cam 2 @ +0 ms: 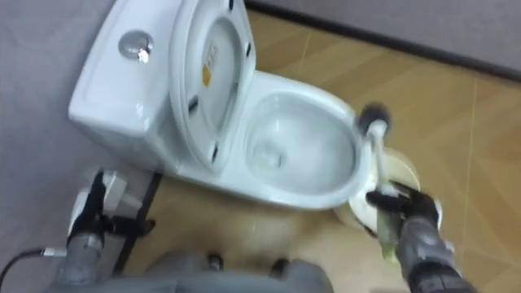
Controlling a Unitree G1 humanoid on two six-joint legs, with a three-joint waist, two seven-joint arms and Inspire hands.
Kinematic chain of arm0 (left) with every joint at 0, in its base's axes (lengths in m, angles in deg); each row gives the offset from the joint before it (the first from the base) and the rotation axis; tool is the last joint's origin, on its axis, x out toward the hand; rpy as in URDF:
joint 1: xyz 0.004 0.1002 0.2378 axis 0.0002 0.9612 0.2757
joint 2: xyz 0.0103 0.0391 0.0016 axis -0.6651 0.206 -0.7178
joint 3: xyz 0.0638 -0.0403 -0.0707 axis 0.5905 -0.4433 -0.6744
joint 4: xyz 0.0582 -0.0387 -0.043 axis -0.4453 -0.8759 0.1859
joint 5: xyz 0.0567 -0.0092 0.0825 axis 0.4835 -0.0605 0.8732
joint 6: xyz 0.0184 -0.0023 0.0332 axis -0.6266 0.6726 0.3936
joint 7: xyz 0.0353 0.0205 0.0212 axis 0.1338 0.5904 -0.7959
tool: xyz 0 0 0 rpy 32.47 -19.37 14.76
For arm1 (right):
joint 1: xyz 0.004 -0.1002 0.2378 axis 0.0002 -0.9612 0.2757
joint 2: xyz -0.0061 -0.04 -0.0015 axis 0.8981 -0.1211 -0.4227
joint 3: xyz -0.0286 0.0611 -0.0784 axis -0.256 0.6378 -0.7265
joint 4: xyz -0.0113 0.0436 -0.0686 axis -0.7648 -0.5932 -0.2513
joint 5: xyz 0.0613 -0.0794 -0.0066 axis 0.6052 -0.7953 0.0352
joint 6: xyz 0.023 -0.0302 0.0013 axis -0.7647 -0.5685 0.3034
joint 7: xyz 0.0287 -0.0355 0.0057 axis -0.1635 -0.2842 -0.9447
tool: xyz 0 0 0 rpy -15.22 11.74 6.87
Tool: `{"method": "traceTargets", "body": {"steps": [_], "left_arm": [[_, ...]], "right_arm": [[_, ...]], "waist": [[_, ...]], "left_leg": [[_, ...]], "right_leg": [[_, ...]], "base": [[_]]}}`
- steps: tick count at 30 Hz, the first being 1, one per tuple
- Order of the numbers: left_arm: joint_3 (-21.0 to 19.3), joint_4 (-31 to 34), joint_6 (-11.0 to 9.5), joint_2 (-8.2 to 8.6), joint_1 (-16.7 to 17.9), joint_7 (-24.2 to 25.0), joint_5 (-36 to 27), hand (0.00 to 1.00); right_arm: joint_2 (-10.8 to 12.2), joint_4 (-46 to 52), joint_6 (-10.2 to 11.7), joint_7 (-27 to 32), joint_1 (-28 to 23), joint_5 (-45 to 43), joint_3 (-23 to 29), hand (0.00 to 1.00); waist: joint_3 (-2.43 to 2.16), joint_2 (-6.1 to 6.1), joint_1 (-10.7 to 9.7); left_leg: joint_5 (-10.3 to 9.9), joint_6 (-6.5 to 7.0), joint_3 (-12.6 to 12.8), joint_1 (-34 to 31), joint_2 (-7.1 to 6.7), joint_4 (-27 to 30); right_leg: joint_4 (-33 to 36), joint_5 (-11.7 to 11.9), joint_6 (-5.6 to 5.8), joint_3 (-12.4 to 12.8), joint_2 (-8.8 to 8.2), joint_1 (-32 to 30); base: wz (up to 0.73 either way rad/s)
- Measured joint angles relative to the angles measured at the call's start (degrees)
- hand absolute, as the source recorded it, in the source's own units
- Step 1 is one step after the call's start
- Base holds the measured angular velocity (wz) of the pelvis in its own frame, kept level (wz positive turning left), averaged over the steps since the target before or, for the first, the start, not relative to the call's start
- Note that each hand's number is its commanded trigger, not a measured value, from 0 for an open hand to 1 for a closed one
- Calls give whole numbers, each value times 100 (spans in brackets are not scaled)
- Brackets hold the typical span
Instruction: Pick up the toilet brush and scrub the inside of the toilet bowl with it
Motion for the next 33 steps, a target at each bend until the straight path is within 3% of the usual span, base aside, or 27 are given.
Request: {"method": "traceTargets", "body": {"steps": [4, 12, 14, 17, 22, 25, 29, 33], "left_arm": [[-66, 916, -268, 10, 301, -389, 547, 0], [-331, 1900, -769, -5, 225, -1008, 1508, 0], [-360, 2011, -804, -8, 222, -1177, 1769, 0], [-394, 2327, -854, -37, 181, -1350, 1982, 0], [-412, 2576, -1070, -47, -262, -1583, 2476, 0], [-407, 2594, -1097, -84, -403, -1618, 2655, 0], [-370, 2609, -1097, -258, -409, -1615, 2961, 0], [-107, 2349, -1097, -282, -403, -1574, 2981, 0]], "right_arm": [[102, 228, 244, 51, -193, -613, -126, 100], [195, 307, 594, 24, -287, -1780, -149, 100], [196, 125, 696, -10, -271, -1924, -283, 100], [196, 89, 686, -176, -368, -2335, -431, 100], [227, -131, 689, -573, -466, -2710, -582, 100], [232, -318, 689, -645, -513, -2821, -572, 100], [224, -542, 686, -663, -548, -2853, -564, 100], [190, -674, 652, -834, -532, -2863, -563, 100]], "waist": [[3, 3, 198], [47, 107, 361], [53, 127, 378], [47, 152, 363], [35, 175, 355], [20, 195, 302], [19, 197, 183], [15, 196, 170]], "left_leg": [[9, -15, -17, 196, 4, -66], [17, -27, -278, 192, -35, -69], [22, -35, -302, 188, -34, -67], [27, -43, -349, 115, -36, -35], [35, -50, -373, 71, -43, -19], [35, -50, -371, 91, -43, -23], [37, -54, -356, 95, -37, -34], [40, -49, -254, 98, -34, -44]], "right_leg": [[-136, 0, 1, -55, 18, 237], [-259, 4, 11, -347, 12, 409], [-266, 3, 10, -361, 15, 411], [-267, 3, 9, -386, 17, 390], [-255, 2, 8, -373, 20, 353], [-260, 2, 8, -377, 16, 372], [-265, 2, 8, -366, 14, 364], [-232, 3, 7, -197, 16, 286]], "base": [[2], [17], [10], [8], [2], [0], [-1], [-15]]}}
